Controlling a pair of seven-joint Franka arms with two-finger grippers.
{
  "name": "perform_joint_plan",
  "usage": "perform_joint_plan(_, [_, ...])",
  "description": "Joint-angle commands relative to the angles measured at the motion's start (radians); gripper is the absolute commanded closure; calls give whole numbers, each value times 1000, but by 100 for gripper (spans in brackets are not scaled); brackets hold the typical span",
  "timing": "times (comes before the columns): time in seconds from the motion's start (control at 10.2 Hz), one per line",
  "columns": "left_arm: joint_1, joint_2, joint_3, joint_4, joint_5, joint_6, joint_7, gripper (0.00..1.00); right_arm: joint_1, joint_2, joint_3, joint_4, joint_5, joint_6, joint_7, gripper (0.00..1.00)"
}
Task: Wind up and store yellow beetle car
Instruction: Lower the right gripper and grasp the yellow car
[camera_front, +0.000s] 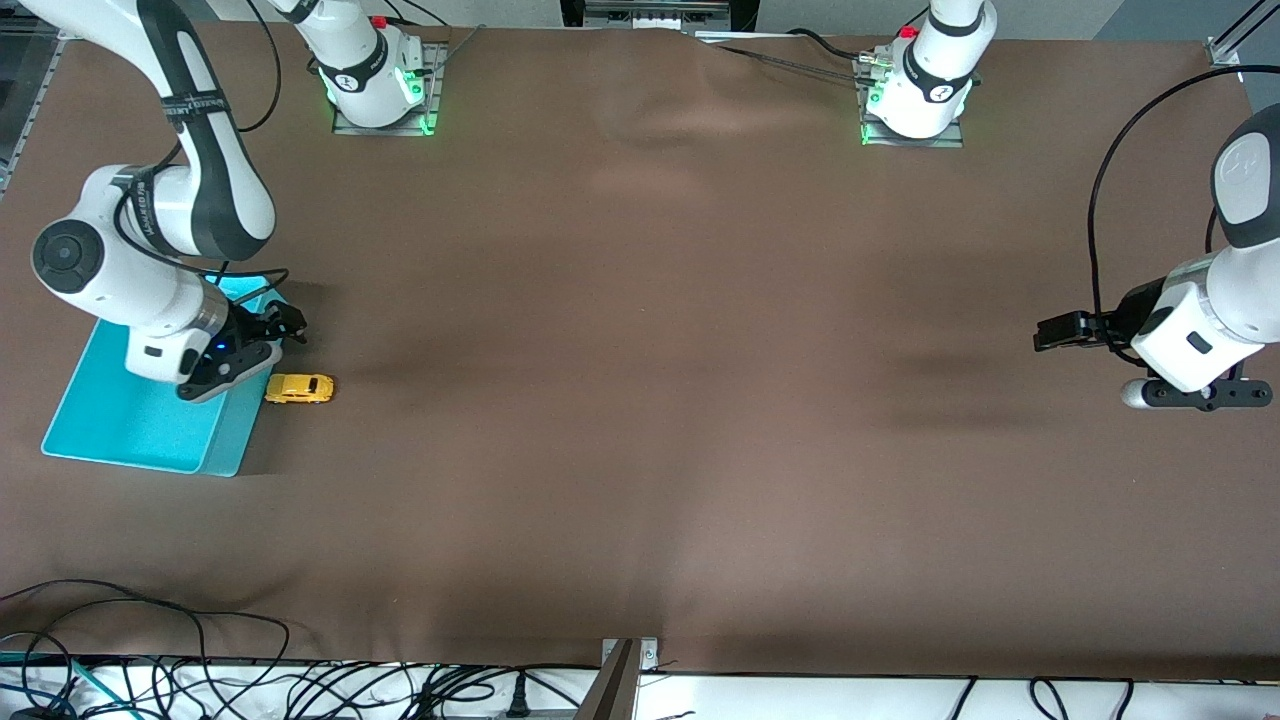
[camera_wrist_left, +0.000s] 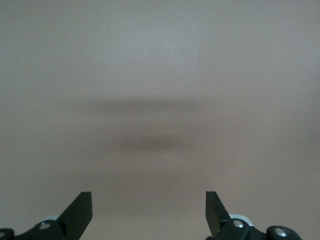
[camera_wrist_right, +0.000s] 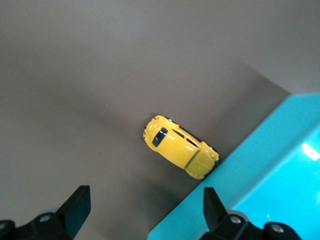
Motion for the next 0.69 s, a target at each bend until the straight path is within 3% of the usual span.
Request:
perform_joint_plan(0.0, [5,-22,2,-25,-27,-12,26,4,-38,48,23,-7,7,78,-338,0])
perform_joint_plan(0.2, [5,-50,3,-66,-28,10,26,3,-62,102,37,1,9,148,-533,0])
perform_joint_plan(0.49, [-2,-163,5,-267,-28,186,-1,0,-68,165,43,13,13,216,-696,0])
perform_joint_plan(0.59, [-18,-167,14,-260,-30,191,-2,0,-72,181,57,12,15,238,-744,0])
